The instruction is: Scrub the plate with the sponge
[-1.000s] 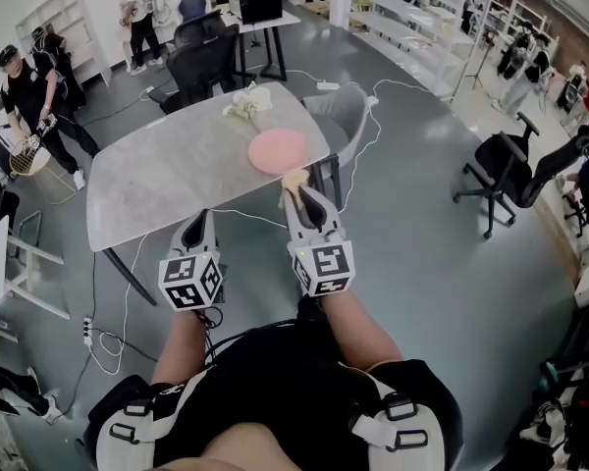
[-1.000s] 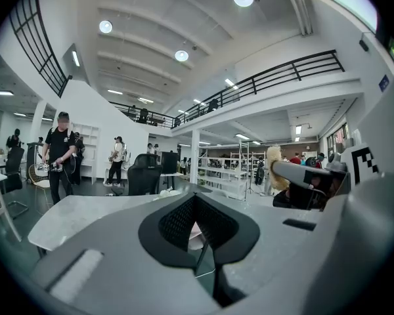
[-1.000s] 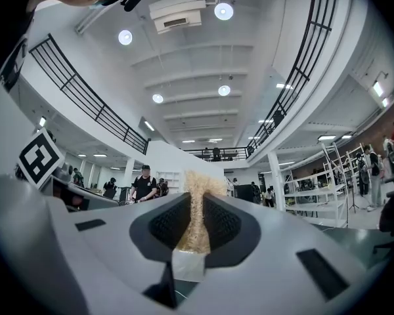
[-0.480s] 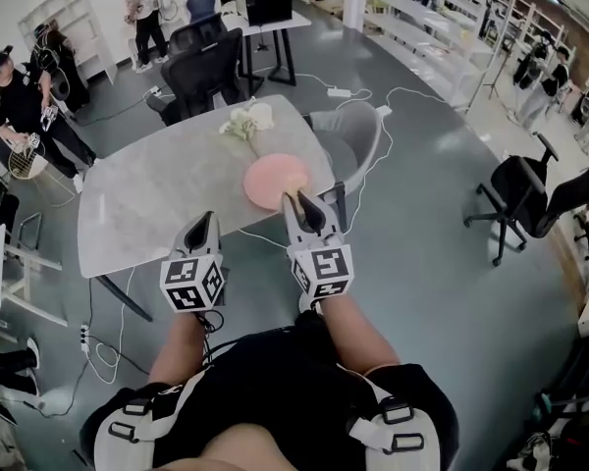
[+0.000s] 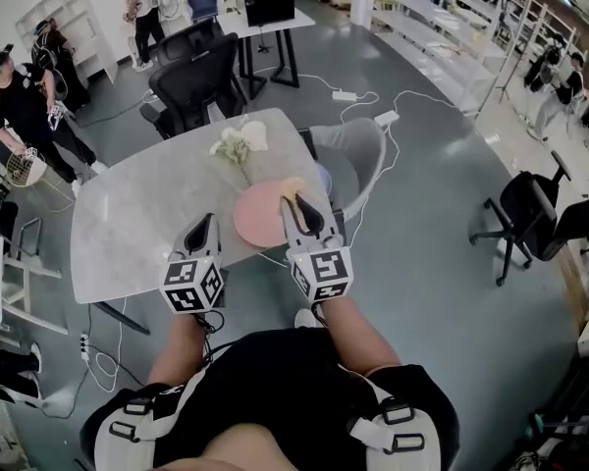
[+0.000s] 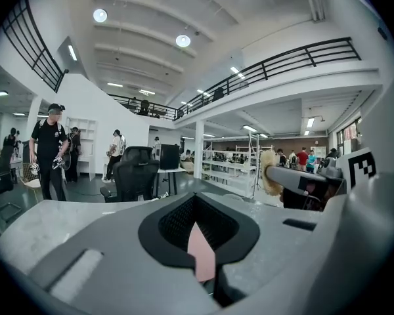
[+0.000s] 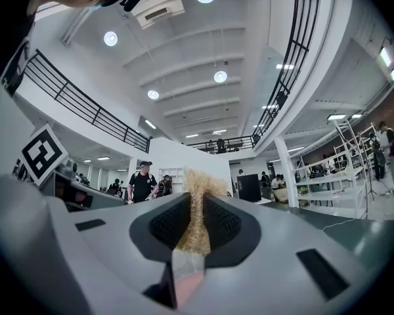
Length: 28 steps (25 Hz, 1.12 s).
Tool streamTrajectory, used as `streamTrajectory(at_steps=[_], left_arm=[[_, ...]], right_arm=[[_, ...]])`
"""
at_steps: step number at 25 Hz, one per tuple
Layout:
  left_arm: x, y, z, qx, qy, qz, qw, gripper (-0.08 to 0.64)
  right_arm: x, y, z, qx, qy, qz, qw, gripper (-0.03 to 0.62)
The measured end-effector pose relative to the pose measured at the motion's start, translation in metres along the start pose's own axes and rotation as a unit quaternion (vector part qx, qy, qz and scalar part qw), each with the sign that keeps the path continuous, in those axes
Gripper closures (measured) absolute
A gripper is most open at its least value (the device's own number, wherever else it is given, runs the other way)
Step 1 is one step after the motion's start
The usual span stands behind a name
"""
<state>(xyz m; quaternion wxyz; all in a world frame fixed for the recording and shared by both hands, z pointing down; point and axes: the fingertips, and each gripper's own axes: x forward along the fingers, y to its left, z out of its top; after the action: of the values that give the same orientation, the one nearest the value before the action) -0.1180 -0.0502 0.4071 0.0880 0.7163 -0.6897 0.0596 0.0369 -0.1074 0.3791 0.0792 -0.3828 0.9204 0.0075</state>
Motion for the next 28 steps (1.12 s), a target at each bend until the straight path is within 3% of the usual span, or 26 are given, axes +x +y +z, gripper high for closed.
streamTrajectory(at_steps=[6, 13, 18, 28], left_arm=[[0.062, 0.004, 0.017, 0.001, 0.004, 0.017, 0.9998, 0.555], [0.115, 0.038, 0.012, -0.014, 0.039, 0.023, 0.9989, 0.555], [0.146, 0.044, 0.015, 0.019, 0.043, 0.015, 0.9988, 0.555], [0.188, 0.059, -0.003, 0.015, 0.072, -0.007, 0.9973, 0.555]], right_arm=[[0.054, -0.044, -0.005, 0.005, 0.01, 0.02, 1.0, 0.54], [0.116, -0.06, -0.019, 0.012, 0.03, 0.029, 0.999, 0.54], [0.135, -0.072, -0.029, 0.009, 0.037, 0.025, 0.999, 0.54], [0.149, -0.086, -0.044, 0.0, 0.064, 0.006, 0.998, 0.54]])
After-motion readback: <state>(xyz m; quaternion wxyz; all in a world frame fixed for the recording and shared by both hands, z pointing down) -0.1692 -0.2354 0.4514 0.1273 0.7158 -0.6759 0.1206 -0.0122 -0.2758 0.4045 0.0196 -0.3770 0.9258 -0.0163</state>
